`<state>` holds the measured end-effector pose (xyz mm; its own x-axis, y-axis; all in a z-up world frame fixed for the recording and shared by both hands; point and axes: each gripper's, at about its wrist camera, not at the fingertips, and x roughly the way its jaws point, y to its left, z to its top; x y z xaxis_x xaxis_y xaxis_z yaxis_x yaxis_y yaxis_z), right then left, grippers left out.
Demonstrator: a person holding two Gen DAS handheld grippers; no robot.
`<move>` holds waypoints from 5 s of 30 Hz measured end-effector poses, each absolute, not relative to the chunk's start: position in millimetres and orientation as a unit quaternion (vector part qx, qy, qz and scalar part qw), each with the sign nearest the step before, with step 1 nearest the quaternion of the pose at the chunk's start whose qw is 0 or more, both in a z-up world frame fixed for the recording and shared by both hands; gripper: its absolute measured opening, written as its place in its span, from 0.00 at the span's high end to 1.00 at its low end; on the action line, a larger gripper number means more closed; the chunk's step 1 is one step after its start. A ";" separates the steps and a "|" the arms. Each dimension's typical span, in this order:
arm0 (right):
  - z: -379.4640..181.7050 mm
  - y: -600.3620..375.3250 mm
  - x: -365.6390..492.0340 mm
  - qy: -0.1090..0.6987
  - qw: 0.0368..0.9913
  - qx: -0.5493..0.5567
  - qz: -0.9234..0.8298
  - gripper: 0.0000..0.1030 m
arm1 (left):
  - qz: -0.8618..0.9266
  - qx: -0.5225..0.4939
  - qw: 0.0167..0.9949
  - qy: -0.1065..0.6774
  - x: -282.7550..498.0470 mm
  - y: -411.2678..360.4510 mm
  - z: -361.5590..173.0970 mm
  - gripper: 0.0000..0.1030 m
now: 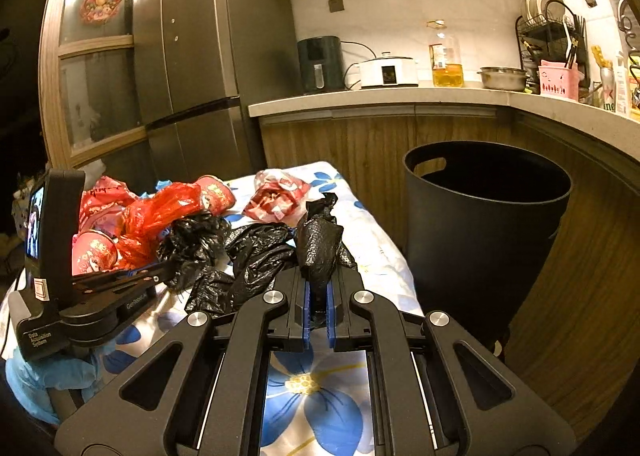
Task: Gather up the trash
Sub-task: 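Carry both black bags over the black bin with both tools, then open both tools to drop the black bags into the bin, then move both tools back over the table toward the red items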
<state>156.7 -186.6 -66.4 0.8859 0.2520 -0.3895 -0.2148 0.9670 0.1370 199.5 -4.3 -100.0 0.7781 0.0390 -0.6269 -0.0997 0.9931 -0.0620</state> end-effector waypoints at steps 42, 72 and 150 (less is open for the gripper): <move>17.1 -314.5 153.6 0.032 0.996 0.044 -0.066 0.94 | -0.155 -0.021 0.977 0.145 204.8 -172.4 33.7 0.99; -22.2 -335.1 220.7 0.074 0.994 0.025 -0.078 0.93 | -0.194 -0.016 0.958 0.210 281.2 -215.2 -21.7 0.99; -50.6 -48.0 172.3 0.193 0.953 0.010 0.233 0.24 | 0.246 -0.062 0.941 0.223 86.1 92.4 -61.4 0.16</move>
